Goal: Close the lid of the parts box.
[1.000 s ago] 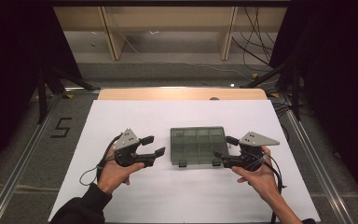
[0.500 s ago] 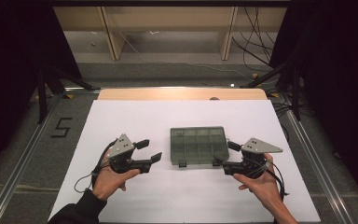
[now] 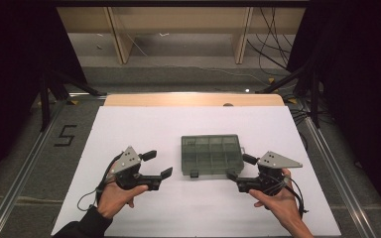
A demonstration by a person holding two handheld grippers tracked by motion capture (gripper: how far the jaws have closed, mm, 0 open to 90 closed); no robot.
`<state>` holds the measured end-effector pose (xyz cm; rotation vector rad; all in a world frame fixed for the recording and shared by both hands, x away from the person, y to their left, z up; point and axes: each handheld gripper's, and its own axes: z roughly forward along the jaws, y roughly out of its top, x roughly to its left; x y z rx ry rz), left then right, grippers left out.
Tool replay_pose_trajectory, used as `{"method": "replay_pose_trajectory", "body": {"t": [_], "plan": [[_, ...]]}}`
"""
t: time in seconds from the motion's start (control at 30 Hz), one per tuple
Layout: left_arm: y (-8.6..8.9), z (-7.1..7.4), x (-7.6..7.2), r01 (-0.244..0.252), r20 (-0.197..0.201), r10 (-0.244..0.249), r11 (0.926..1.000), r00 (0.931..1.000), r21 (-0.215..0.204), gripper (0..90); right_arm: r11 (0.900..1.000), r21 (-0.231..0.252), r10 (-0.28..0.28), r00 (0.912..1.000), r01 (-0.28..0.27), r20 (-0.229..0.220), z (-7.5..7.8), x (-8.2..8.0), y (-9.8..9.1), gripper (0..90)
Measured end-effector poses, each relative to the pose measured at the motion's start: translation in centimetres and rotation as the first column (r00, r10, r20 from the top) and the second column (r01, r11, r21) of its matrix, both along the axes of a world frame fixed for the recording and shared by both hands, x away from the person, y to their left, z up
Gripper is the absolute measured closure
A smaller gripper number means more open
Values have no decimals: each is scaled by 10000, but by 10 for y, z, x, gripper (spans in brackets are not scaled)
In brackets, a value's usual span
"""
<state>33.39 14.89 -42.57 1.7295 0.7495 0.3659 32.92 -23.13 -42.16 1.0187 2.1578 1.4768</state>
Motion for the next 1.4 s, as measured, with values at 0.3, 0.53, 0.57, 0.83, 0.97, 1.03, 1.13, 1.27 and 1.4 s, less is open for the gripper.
{"method": "replay_pose_trajectory", "body": {"t": [0.3, 0.53, 0.57, 0.83, 0.97, 1.03, 1.13, 1.27, 1.4], "plan": [[3, -1, -7, 6, 75, -7, 9999, 10000, 115, 181, 9999, 101, 103, 9998, -101, -185, -4, -4, 0, 182], [3, -2, -14, 2, 170, -5, 9998, 9999, 186, 187, 9999, 73, 85, 9998, -84, -154, -3, -9, -1, 173], [3, -3, -15, 24, 179, -29, 9997, 9998, 258, 194, 9999, 87, 89, 9999, -88, -145, -4, -10, -1, 174], [1, -1, -23, 153, 282, -156, 9998, 9995, 110, 193, 9999, 88, 145, 9998, -144, -169, -3, -15, -1, 172], [2, 2, -25, 136, 436, -127, 9997, 9990, -193, 193, 9998, 138, 164, 9998, -162, -100, -3, -17, -1, 172], [4, 2, -26, 63, 419, -56, 9999, 9991, -150, 193, 9999, 82, 128, 9999, -127, -97, -2, -18, -1, 171], [4, 1, -27, 20, 376, -14, 9999, 9993, -167, 191, 9999, 84, 118, 9999, -117, -61, -2, -18, -1, 171], [3, 0, -27, -25, 249, 32, 9997, 9997, -260, 191, 9999, 93, 108, 9999, -108, 14, -2, -18, -2, 171], [3, 0, -26, 26, 322, -16, 9995, 9995, -316, 191, 9999, 100, 114, 9999, -114, -2, -2, -17, -1, 170]]}}
